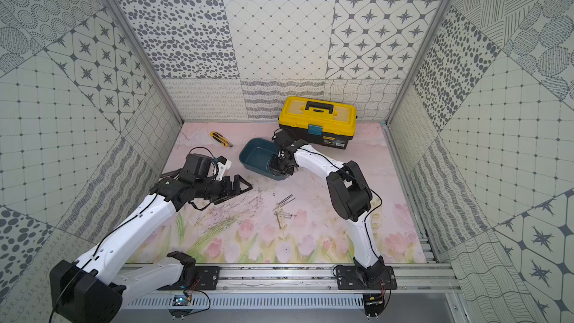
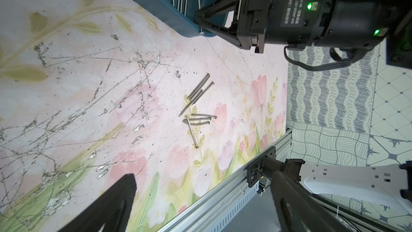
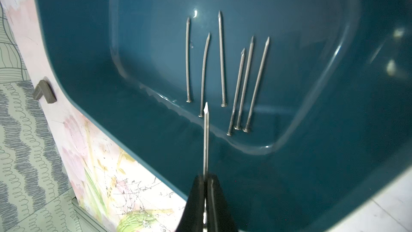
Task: Put the nails on the desktop into the storage box
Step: Place the nail in the storage box.
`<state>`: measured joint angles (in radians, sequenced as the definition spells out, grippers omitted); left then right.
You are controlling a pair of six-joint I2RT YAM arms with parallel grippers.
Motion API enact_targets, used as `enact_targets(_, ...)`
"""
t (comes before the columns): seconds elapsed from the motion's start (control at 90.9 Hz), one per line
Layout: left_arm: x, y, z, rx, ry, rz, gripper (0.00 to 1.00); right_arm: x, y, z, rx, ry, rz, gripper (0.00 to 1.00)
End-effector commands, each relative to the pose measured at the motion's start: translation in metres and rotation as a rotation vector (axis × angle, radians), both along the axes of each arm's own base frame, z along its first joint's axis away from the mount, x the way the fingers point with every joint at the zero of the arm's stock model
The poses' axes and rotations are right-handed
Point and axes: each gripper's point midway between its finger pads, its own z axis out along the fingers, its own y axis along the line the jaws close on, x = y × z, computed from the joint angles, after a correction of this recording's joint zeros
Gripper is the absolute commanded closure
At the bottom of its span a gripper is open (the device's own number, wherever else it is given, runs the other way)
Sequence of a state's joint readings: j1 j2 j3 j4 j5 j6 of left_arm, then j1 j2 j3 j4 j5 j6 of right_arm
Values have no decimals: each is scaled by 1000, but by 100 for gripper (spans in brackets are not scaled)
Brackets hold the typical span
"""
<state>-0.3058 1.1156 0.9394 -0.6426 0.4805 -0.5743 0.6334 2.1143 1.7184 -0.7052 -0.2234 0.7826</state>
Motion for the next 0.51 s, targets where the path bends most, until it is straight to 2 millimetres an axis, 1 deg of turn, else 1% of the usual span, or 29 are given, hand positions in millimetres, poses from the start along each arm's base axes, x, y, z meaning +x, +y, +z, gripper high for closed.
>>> enact_targets(0.0,2,-5,0,-30,3,-25,0,16,1,-5,6,-15,-32,100)
enact_targets(0.055,2,-5,-3,-23,11,-30,0,15,2,-12,19,15,-45,100)
enact_targets(0.132,1,-5,-5,-20,17,-35,0,15,6,-15,60,39,-47,100)
enact_targets(0.165,1,-5,-7,-18,19,-35,0,15,13,-11,105,42,-33,100)
enact_targets(0.176,1,-4,-7,-16,18,-35,1,16,18,-7,137,35,-24,100)
enact_targets(0.231,1,-3,-10,-1,25,-35,0,15,28,3,204,35,1,100)
enact_targets(0.297,0,-2,-14,9,36,-43,0,12,36,13,252,40,31,100)
enact_targets(0.396,2,-5,-17,6,41,-55,0,11,31,20,251,23,19,100)
enact_targets(0.495,6,-6,-20,8,43,-56,0,18,13,17,208,13,-54,100)
